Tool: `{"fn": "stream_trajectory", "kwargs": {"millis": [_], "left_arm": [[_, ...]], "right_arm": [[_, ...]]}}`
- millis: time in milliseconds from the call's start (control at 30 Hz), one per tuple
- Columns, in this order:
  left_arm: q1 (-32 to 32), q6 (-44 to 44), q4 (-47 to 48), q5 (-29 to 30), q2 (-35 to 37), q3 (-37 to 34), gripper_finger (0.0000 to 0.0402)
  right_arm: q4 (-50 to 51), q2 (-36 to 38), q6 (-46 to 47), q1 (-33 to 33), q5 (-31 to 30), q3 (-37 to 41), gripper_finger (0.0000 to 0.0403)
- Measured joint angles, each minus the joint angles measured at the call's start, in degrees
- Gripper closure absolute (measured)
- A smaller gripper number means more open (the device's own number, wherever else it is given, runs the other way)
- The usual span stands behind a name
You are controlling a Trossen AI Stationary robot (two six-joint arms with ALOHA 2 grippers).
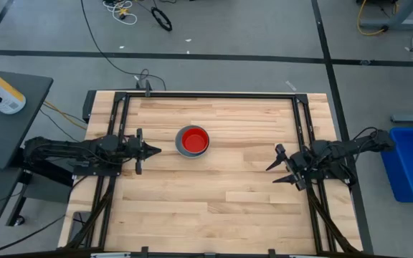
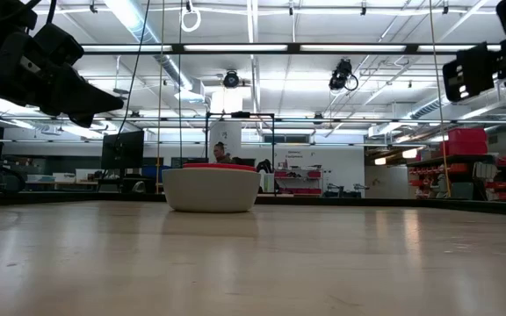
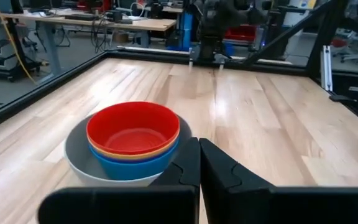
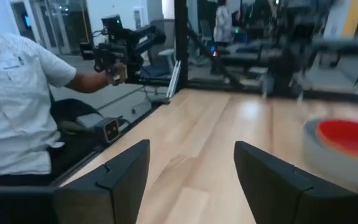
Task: Nest bowls inside each other
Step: Return to Home Position
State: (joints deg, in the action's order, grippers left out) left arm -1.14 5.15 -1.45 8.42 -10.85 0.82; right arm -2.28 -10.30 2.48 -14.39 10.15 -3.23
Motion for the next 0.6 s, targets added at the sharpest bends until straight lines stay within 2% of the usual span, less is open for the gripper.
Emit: {"fn": "stream_trajectory", "kwargs": {"millis": [67,200,300,400,600], "left_arm": [[0.67,0.19,0.10,-0.57,0.00,0.00,0.0401],[1.15,0.37,0.15,-0.80,0.02,-0.02,0.0401],[1.15,1.01,0.21,-0.83,0.13,-0.02,0.0401],[1.15,1.68,0.23,-0.80,0.30,-0.02,0.0401],[1.15,1.99,0.19,-0.57,1.59,-0.04,0.0401]], "right_arm": [[2.62,2.40,-2.19,0.00,-0.47,-1.33,0.0163],[10.86,9.36,-4.58,0.02,-5.88,-3.78,0.0171],[12.73,10.10,-5.98,0.02,-10.59,-4.10,0.0176],[10.07,10.24,-7.65,0.02,-14.53,-2.88,0.0180],[3.42,10.00,-9.35,0.20,-15.54,1.80,0.0182]]}}
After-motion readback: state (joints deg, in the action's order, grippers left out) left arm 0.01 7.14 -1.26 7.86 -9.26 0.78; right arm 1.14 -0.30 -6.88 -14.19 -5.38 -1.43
